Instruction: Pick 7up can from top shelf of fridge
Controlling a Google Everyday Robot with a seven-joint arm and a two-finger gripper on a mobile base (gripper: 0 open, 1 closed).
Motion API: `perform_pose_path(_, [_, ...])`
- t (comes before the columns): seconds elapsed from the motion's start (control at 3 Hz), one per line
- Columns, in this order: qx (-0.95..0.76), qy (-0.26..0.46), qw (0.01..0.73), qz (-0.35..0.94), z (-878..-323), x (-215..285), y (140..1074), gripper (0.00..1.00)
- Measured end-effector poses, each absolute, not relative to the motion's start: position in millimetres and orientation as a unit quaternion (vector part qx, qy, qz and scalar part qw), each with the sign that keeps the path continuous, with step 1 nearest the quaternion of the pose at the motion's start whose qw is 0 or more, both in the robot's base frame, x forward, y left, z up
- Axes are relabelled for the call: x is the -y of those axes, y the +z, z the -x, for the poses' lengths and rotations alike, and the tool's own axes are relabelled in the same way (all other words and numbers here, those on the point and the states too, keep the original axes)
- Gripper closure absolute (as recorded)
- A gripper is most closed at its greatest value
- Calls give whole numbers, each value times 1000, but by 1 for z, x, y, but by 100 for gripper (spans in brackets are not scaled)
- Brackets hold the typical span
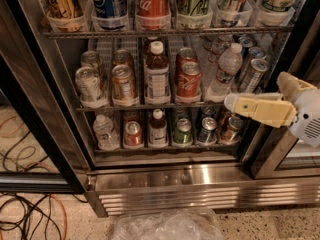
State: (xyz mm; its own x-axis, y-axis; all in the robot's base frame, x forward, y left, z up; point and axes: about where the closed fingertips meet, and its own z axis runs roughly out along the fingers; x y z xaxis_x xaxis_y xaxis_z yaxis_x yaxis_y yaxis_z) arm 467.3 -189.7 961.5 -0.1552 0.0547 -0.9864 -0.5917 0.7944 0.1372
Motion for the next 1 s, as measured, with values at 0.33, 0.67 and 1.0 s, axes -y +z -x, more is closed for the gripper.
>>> perform_pose_path(0.33, [-701, 282, 636, 158, -471, 180, 983, 0])
perform_pose_path(0.67, [-701, 282, 636, 158, -471, 180, 983, 0])
perform_pose_path(1.0, [-695, 269, 646, 166, -472, 178, 983, 0])
